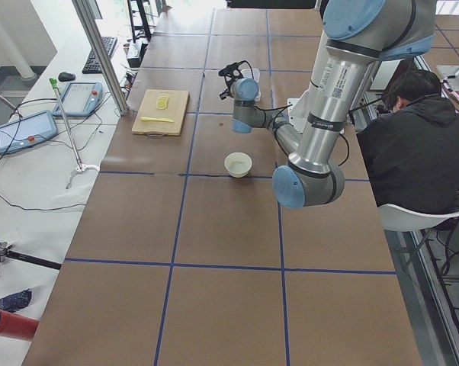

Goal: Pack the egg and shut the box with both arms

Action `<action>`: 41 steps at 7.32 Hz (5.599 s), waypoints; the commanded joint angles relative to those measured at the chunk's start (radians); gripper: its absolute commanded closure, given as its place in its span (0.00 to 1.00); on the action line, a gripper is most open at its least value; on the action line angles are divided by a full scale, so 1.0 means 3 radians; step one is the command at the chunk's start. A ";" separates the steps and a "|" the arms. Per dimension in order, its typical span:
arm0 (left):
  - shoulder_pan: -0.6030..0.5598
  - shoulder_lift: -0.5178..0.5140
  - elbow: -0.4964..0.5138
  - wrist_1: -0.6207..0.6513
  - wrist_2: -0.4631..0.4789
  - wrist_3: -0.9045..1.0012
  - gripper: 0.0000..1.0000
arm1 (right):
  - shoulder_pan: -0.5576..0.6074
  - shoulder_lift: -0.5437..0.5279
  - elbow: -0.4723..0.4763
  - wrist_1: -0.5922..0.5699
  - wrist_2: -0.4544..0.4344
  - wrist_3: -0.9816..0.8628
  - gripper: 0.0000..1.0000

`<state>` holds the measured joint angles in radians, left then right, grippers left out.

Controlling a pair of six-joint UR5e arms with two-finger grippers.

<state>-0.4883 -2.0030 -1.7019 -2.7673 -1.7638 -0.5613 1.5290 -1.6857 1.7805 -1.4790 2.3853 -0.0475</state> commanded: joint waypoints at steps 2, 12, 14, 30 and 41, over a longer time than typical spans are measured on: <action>0.0839 -0.0342 0.0424 -0.0280 0.1198 0.0462 1.00 | 0.0001 0.0005 -0.0004 -0.0004 -0.0005 0.0000 0.00; 0.1086 -0.1034 0.1312 -0.0404 0.1216 0.0644 0.63 | 0.0001 0.0005 -0.0019 -0.0004 -0.0015 -0.0005 0.00; 0.1081 -0.1024 0.1306 -0.0414 0.1216 0.0644 0.31 | 0.0006 0.0005 -0.0024 -0.0004 -0.0010 -0.0005 0.00; -0.1760 0.0917 -0.0669 0.3165 -0.1249 0.0173 0.00 | 0.0011 -0.0290 -0.0126 -0.0040 -0.0414 -0.0026 0.00; -0.3664 0.1871 0.0110 0.3737 -0.1734 0.2147 0.00 | 0.0022 -0.0236 0.0078 -0.0050 -0.0363 0.0010 0.00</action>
<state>-1.5874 -1.4266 -1.6729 -1.6765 -2.2835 0.0598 1.5356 -1.7670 1.8000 -1.4904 2.2754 -0.0460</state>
